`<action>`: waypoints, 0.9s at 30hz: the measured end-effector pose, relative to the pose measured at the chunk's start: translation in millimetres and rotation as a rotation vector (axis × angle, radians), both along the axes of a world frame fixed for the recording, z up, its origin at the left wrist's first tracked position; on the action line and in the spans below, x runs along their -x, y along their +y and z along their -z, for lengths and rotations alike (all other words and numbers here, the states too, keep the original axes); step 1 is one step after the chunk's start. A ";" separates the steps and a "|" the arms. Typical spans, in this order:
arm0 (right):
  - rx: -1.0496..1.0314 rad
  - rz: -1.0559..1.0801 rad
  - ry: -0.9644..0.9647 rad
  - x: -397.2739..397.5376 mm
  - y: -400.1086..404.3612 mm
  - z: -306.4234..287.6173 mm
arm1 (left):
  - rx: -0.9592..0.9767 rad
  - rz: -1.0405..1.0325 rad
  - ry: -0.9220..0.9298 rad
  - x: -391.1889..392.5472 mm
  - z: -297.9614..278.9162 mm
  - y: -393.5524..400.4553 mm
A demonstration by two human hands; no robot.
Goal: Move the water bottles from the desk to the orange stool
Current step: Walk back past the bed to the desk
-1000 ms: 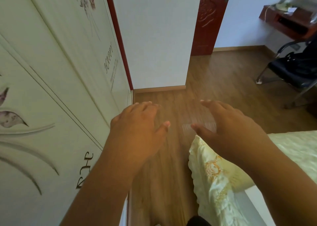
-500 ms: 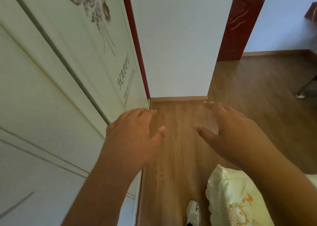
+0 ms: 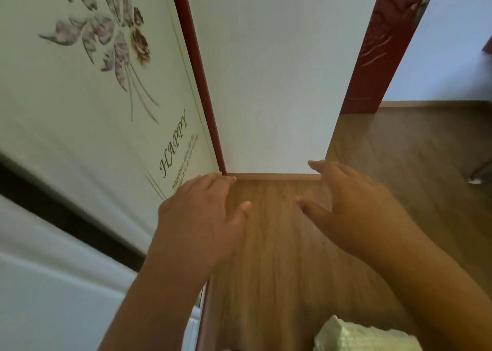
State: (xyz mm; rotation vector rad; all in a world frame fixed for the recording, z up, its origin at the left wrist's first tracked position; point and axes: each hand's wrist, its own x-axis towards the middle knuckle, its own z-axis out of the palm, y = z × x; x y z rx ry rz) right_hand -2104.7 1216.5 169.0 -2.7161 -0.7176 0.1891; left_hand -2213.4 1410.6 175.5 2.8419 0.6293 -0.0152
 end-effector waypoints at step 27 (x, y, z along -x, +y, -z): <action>0.121 0.648 0.100 -252.5 100.9 -11.2 | 0.036 0.552 0.054 -389.9 11.2 119.8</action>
